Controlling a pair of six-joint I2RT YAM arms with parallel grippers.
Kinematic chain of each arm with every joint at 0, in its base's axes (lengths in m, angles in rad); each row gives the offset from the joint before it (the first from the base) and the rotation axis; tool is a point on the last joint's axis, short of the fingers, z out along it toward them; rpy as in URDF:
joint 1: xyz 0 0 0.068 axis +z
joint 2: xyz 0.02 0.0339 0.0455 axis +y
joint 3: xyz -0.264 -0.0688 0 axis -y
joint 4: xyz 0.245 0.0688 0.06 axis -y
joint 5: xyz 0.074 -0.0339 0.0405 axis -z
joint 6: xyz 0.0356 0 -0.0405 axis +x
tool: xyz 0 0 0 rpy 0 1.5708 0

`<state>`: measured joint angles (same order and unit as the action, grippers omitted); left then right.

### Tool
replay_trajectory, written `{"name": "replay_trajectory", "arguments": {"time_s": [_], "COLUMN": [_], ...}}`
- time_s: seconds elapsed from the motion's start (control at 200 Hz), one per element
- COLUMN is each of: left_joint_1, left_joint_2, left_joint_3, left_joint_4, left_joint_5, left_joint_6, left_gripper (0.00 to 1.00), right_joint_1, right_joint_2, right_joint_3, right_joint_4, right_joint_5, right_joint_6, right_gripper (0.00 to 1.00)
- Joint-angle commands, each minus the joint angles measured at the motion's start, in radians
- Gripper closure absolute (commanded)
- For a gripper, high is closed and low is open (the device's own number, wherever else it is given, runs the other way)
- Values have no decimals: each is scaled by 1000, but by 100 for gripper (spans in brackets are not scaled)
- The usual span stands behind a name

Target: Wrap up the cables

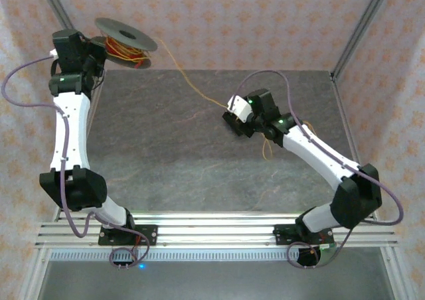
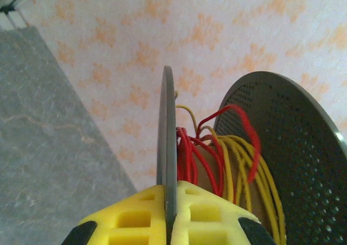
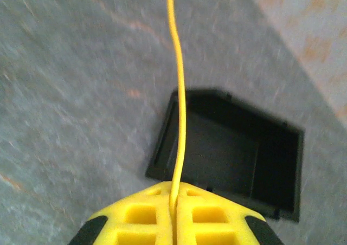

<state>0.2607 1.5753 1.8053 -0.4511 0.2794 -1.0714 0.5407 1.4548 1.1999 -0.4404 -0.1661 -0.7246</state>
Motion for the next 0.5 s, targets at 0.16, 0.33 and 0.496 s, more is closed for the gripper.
{"name": "replay_trajectory", "arguments": {"time_s": [0.16, 0.33, 0.496], "left_joint_1": [60, 44, -23], "left_joint_2": [-44, -9, 19], "left_joint_3": [6, 56, 103], "left_joint_4": [353, 303, 194], "left_joint_5": [-127, -160, -233], "left_joint_6": [-111, -24, 171], "left_gripper": [100, 100, 100], "right_joint_1": [27, 31, 71], "right_joint_2": [-105, -192, -315], "right_joint_3": [-74, -100, -87], "right_joint_4": [-47, -29, 5], "right_joint_5": [-35, -101, -204], "right_joint_6": [22, -5, -8], "right_gripper": [100, 100, 100]}}
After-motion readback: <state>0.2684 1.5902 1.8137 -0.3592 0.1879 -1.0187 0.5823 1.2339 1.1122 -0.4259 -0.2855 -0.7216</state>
